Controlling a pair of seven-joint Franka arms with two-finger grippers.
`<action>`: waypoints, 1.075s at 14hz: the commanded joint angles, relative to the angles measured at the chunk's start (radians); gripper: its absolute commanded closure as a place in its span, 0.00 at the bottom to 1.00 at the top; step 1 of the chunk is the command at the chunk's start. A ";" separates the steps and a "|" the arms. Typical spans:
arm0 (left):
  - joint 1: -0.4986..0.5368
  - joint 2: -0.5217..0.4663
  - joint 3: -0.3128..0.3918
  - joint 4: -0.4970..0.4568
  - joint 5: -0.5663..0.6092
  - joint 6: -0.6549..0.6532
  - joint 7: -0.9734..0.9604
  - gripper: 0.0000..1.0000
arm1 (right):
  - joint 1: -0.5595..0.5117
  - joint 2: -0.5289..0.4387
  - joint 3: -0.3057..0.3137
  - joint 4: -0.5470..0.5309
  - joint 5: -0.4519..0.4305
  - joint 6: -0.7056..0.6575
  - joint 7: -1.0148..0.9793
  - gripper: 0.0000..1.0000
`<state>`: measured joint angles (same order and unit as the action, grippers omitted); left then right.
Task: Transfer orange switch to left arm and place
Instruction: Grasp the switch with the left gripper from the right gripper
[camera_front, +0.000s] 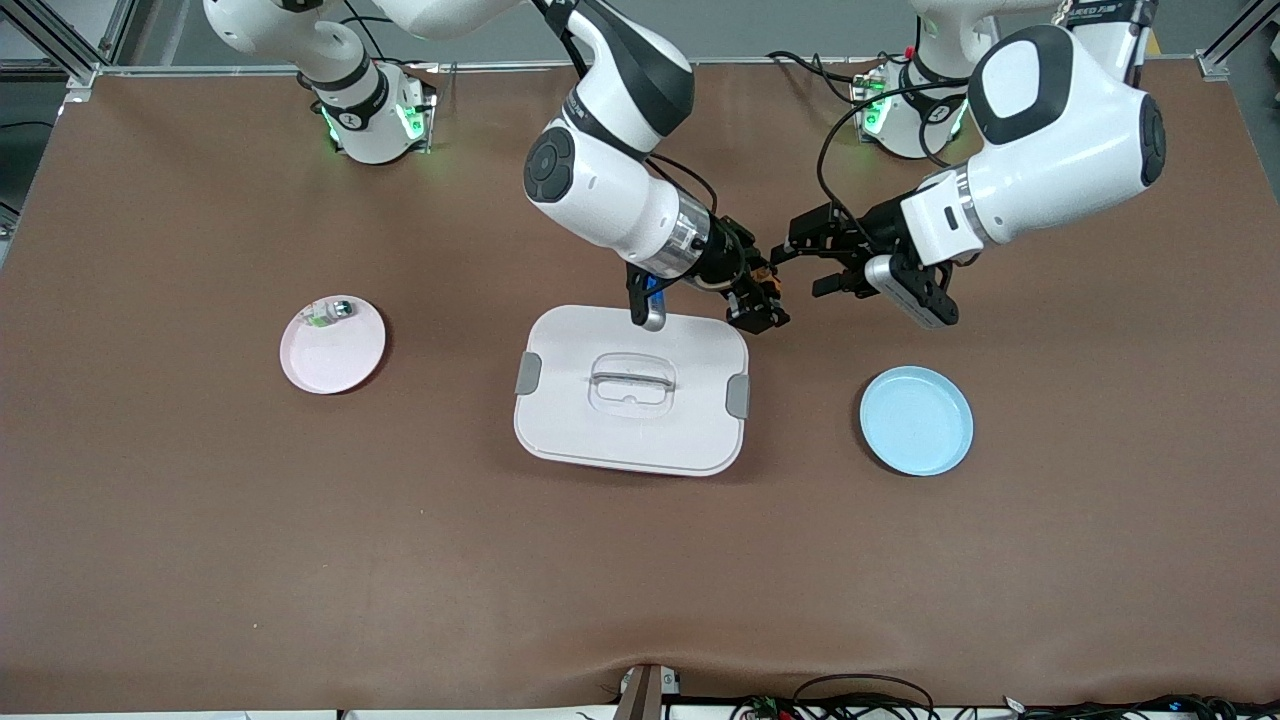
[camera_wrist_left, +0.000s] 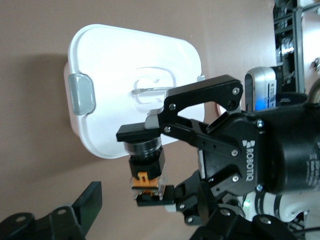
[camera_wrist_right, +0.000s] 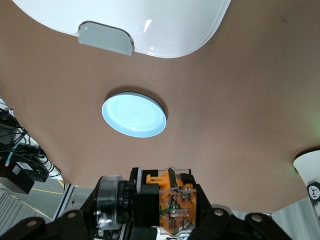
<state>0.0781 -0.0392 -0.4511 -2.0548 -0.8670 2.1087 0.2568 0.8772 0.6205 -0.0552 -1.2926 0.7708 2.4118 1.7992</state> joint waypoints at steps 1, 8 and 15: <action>0.009 -0.039 -0.023 -0.070 -0.052 0.077 0.045 0.20 | 0.008 0.013 -0.012 0.030 0.019 -0.010 0.012 0.80; 0.008 -0.016 -0.070 -0.097 -0.098 0.178 0.056 0.30 | 0.009 0.013 -0.012 0.030 0.018 -0.010 0.012 0.80; 0.006 0.018 -0.118 -0.097 -0.168 0.264 0.056 0.48 | 0.009 0.015 -0.012 0.030 0.016 -0.010 0.012 0.80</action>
<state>0.0775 -0.0262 -0.5438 -2.1448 -1.0000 2.3386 0.2926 0.8773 0.6206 -0.0566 -1.2926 0.7708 2.4100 1.7992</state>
